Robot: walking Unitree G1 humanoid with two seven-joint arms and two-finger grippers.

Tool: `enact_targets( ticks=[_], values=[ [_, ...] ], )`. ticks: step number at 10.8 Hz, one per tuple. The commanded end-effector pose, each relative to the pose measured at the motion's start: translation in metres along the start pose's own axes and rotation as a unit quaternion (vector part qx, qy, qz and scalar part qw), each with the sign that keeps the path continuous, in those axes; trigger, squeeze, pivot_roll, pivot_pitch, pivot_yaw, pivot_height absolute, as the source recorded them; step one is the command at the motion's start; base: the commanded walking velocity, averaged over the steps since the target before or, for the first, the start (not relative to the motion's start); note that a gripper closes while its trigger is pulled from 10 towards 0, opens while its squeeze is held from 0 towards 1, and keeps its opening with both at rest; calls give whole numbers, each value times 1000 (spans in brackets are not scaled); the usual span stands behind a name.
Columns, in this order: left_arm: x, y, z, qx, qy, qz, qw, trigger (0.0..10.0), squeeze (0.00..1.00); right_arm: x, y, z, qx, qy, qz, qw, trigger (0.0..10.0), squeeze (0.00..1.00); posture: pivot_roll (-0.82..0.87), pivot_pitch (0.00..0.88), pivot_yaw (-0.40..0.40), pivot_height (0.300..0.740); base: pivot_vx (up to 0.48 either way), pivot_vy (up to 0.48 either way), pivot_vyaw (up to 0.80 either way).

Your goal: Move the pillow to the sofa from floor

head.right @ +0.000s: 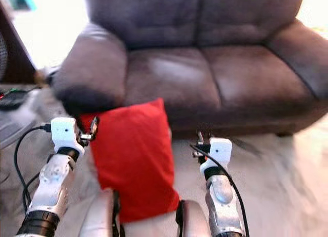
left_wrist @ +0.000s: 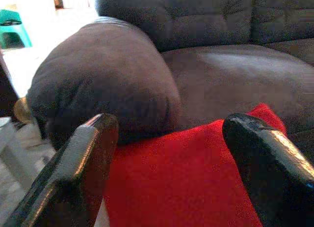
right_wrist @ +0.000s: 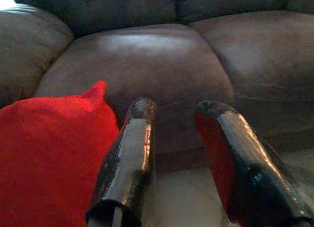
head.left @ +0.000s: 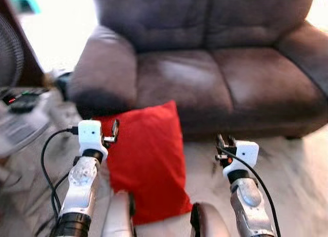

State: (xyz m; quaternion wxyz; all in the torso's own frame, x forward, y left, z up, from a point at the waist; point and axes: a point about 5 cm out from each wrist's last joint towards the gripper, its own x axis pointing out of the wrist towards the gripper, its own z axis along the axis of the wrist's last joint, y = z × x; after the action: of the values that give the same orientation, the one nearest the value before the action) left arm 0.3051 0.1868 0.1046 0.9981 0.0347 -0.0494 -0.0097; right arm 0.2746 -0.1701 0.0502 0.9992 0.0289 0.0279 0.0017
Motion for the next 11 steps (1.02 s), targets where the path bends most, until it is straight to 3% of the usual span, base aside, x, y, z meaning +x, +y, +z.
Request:
enact_targets(
  ticks=[1, 11],
  values=[
    [2, -1, 3, -1, -2, -3, 1000, 10000, 0, 0, -2, 1, 0, -3, -4, 1000, 10000, 0, 17, 74, -23, 595, 0, 0, 0],
    [2, 0, 2, -5, -2, 2, 1000, 10000, 0, 2, 1, 1, -7, 2, 7, 1000, 10000, 0, 19, 90, -25, 570, 0, 0, 0]
  ],
)
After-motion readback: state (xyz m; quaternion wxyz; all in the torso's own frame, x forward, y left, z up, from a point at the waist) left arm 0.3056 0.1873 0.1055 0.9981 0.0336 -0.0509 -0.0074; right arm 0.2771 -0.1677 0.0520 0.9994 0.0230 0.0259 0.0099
